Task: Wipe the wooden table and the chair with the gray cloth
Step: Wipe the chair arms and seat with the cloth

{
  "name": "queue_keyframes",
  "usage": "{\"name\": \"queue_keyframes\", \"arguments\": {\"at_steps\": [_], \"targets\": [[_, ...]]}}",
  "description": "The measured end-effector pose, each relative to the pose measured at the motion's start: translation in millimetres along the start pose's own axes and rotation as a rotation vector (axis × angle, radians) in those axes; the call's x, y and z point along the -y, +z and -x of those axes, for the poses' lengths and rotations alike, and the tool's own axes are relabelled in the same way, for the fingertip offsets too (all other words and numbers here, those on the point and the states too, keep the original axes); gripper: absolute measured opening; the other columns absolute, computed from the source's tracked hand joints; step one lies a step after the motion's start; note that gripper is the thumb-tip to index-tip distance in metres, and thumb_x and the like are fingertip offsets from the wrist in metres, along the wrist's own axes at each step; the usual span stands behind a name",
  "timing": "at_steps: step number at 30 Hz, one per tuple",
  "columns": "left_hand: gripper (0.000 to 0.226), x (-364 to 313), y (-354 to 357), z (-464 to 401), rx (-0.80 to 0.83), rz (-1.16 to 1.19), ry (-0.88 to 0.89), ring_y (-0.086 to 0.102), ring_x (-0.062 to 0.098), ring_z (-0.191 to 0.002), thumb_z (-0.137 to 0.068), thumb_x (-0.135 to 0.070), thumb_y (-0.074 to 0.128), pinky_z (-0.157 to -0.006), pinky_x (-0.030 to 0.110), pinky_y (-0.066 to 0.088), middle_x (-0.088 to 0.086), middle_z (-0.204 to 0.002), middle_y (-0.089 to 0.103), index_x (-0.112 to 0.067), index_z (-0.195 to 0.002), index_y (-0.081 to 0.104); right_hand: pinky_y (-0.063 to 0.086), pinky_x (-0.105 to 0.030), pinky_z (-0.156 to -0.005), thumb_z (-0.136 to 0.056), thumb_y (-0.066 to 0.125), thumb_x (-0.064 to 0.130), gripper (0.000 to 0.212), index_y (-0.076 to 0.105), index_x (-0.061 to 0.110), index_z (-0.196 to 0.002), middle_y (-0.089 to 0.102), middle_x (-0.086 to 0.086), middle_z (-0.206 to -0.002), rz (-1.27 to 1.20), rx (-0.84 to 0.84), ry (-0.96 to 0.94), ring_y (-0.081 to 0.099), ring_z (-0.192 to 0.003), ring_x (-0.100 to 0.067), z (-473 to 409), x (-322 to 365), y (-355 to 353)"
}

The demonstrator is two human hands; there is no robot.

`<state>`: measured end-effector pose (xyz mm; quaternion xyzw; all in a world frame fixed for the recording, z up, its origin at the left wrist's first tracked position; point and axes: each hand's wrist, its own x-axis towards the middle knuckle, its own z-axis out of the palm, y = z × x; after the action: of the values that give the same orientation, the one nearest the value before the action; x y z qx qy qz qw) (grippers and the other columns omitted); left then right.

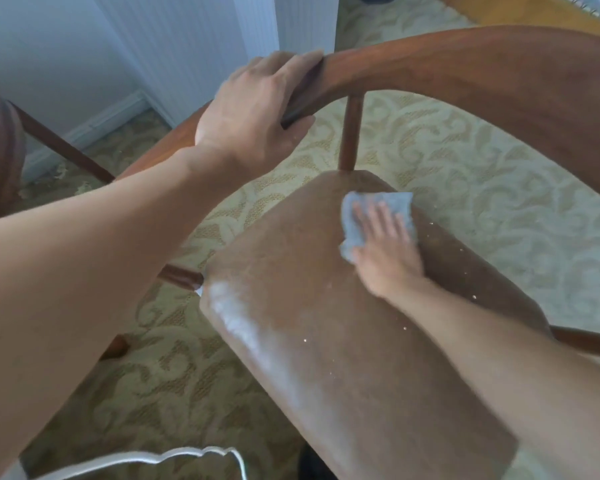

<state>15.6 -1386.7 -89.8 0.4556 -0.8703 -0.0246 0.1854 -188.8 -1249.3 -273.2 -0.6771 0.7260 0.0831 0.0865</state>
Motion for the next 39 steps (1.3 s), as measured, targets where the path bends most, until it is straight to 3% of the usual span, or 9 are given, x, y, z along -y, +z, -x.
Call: {"name": "queue_keyframes", "arguments": {"at_steps": [3, 6, 11, 15, 19, 24, 28, 32, 39], "targets": [[0.063, -0.9, 1.7, -0.7, -0.012, -0.004, 0.012, 0.056, 0.029, -0.116, -0.090, -0.036, 0.059, -0.097, 0.044, 0.044, 0.002, -0.138, 0.056, -0.026, -0.149, 0.038, 0.000, -0.049, -0.128, -0.104, 0.010, 0.047, 0.068, -0.019, 0.020, -0.159, -0.015, -0.012, -0.170, -0.113, 0.114, 0.295, -0.008, -0.157, -0.031, -24.0, -59.3, -12.3], [0.063, -0.5, 2.5, -1.3, -0.011, -0.010, 0.028, 0.056, 0.030, -0.115, -0.090, -0.035, 0.059, -0.096, 0.044, 0.045, 0.003, -0.137, 0.056, -0.024, -0.148, 0.039, 0.001, -0.050, -0.128, -0.105, 0.015, 0.049, 0.072, -0.019, 0.016, -0.160, -0.014, -0.012, -0.170, -0.096, 0.093, 0.332, -0.008, -0.157, -0.034, -10.4, -24.6, -8.5], [0.062, -0.4, 2.8, -0.2, 0.008, 0.000, 0.025, 0.055, 0.028, -0.116, -0.091, -0.036, 0.060, -0.097, 0.043, 0.044, 0.002, -0.138, 0.056, -0.023, -0.149, 0.039, -0.001, -0.055, -0.126, -0.101, 0.025, 0.038, 0.075, -0.010, 0.011, -0.161, -0.010, -0.015, -0.170, -0.287, 0.075, 0.019, -0.002, -0.157, -0.038, 67.7, 129.1, 5.7], [0.063, -0.7, 0.0, 1.3, 0.016, 0.013, 0.012, 0.056, 0.028, -0.116, -0.091, -0.037, 0.060, -0.097, 0.043, 0.044, 0.002, -0.138, 0.056, -0.024, -0.149, 0.040, 0.017, -0.053, -0.124, -0.093, 0.049, 0.039, 0.084, 0.008, 0.016, -0.163, -0.001, -0.009, -0.172, -0.361, 0.064, -0.274, 0.029, -0.147, -0.035, 135.9, 205.6, 19.2], [0.062, -2.4, -1.0, 2.2, 0.013, 0.018, -0.004, 0.057, 0.030, -0.115, -0.091, -0.039, 0.060, -0.097, 0.047, 0.046, 0.002, -0.138, 0.056, -0.025, -0.148, 0.040, 0.016, -0.048, -0.123, -0.097, 0.046, 0.040, 0.087, -0.009, 0.020, -0.161, 0.001, -0.006, -0.172, -0.216, 0.048, -0.368, 0.031, -0.144, -0.032, 105.0, 140.1, 20.4], [0.062, -2.6, -1.1, 2.8, 0.016, 0.020, -0.001, 0.057, 0.031, -0.115, -0.090, -0.036, 0.062, -0.097, 0.048, 0.046, 0.003, -0.138, 0.057, -0.026, -0.147, 0.041, -0.001, -0.047, -0.127, -0.103, 0.021, 0.045, 0.075, -0.025, 0.017, -0.156, -0.014, -0.011, -0.170, -0.010, 0.006, 0.095, -0.007, -0.157, -0.032, 33.0, -19.2, 7.7], [0.061, -3.1, 0.7, 3.1, 0.005, 0.020, -0.004, 0.056, 0.032, -0.114, -0.091, -0.035, 0.062, -0.096, 0.048, 0.045, 0.003, -0.137, 0.056, -0.027, -0.147, 0.040, 0.002, -0.049, -0.128, -0.102, 0.013, 0.047, 0.073, -0.021, 0.018, -0.159, -0.013, -0.009, -0.171, -0.105, 0.052, 0.354, -0.008, -0.158, -0.031, 41.7, -68.4, 5.4], [0.062, -3.9, 2.0, 1.3, 0.005, 0.010, 0.013, 0.057, 0.034, -0.112, -0.091, -0.035, 0.061, -0.095, 0.050, 0.046, 0.005, -0.137, 0.056, -0.026, -0.147, 0.039, -0.004, -0.054, -0.126, -0.103, 0.021, 0.048, 0.078, -0.025, 0.015, -0.157, -0.024, -0.015, -0.166, -0.151, 0.079, 0.317, -0.019, -0.154, -0.038, 58.2, -3.2, 7.0], [0.061, -5.9, 1.3, 3.0, -0.003, -0.004, 0.022, 0.058, 0.035, -0.111, -0.091, -0.034, 0.060, -0.095, 0.051, 0.047, 0.007, -0.135, 0.057, -0.022, -0.147, 0.040, 0.002, -0.059, -0.125, -0.096, 0.033, 0.036, 0.075, 0.008, 0.013, -0.163, 0.003, -0.014, -0.171, -0.334, 0.062, -0.176, -0.004, -0.157, -0.040, 146.4, 176.7, 19.6]]}}
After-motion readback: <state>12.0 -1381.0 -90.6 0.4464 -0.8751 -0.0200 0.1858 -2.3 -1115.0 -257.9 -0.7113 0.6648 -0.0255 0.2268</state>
